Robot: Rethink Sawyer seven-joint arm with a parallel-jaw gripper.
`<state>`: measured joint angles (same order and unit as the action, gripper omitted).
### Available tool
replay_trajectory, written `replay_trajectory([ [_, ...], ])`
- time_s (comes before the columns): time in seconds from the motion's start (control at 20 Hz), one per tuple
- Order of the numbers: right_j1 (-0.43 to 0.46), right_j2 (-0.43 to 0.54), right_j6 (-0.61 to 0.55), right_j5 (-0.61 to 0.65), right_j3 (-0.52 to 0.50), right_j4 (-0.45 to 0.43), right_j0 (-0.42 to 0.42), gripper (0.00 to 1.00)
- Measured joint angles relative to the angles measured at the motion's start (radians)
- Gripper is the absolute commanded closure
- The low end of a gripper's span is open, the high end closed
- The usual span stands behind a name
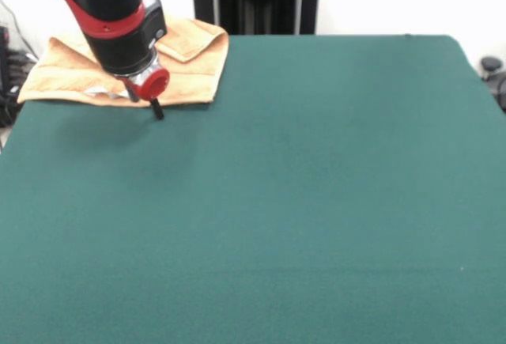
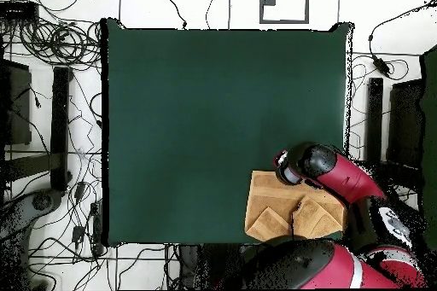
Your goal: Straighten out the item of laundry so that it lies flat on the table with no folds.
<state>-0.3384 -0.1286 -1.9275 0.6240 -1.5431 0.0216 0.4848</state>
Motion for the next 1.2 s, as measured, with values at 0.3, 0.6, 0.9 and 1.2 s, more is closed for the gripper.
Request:
replay_trajectory([
  [0.3,0.001,0.000,0.000,0.004,0.002,0.000,0.000,0.00],
  [0.6,0.003,0.000,0.000,0.012,0.007,0.000,0.001,0.00],
  [0.9,0.004,0.002,0.000,0.018,0.010,-0.002,0.002,0.00],
  [1.2,0.004,0.003,0.000,0.020,0.012,-0.003,0.002,1.00],
])
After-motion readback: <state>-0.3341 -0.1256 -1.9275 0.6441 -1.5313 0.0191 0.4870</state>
